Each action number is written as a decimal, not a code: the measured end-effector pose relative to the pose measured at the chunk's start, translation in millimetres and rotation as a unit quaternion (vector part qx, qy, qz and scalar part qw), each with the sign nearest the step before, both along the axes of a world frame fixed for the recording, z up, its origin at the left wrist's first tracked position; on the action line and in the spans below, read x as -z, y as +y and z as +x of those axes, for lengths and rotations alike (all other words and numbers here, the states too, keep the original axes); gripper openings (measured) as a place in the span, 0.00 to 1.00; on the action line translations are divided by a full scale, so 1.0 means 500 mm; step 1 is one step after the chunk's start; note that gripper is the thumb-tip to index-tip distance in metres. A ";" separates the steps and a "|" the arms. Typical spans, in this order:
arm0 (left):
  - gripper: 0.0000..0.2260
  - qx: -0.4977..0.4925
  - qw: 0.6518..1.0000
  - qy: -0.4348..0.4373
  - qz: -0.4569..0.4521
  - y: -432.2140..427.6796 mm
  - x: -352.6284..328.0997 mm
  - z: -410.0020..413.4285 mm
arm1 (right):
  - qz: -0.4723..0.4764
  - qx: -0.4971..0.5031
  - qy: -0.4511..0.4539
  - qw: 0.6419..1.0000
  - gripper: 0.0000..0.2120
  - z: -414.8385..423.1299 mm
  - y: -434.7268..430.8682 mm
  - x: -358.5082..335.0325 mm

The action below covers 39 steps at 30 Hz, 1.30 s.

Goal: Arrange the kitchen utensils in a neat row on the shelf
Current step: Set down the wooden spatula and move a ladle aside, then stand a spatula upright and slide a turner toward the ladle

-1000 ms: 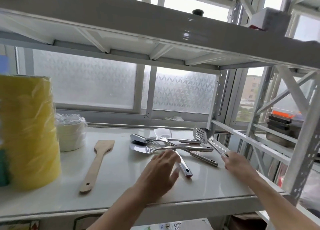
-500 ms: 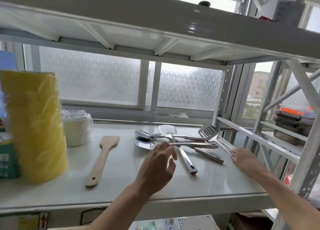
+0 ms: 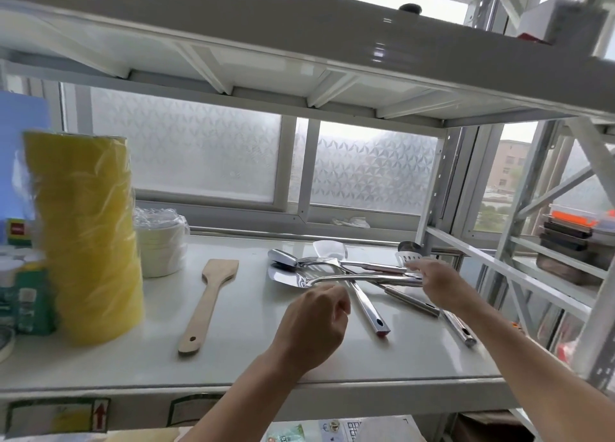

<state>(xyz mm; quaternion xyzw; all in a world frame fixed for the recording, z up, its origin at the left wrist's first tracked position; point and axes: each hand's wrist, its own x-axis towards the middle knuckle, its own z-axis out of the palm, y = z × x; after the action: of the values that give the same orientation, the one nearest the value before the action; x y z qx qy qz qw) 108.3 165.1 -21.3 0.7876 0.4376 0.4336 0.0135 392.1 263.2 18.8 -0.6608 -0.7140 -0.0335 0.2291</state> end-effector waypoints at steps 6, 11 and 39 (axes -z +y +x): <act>0.04 0.002 1.000 0.009 -0.021 0.001 0.000 -0.006 | -0.119 -0.007 -0.167 0.979 0.23 -0.095 0.014 -0.005; 0.05 -0.007 0.999 0.029 -0.034 0.021 0.003 -0.008 | -0.095 0.001 -0.218 0.971 0.16 -0.113 0.016 -0.031; 0.21 -0.325 0.942 0.027 -0.085 -0.008 0.019 -0.345 | -0.246 -0.164 0.142 0.945 0.05 -0.396 -0.161 -0.034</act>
<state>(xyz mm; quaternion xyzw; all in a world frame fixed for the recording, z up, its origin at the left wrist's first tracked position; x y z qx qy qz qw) -64.4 161.0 -30.7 0.6101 0.7048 0.3545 -0.0733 194.2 182.7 35.9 -0.5681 -0.7587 0.2756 0.1603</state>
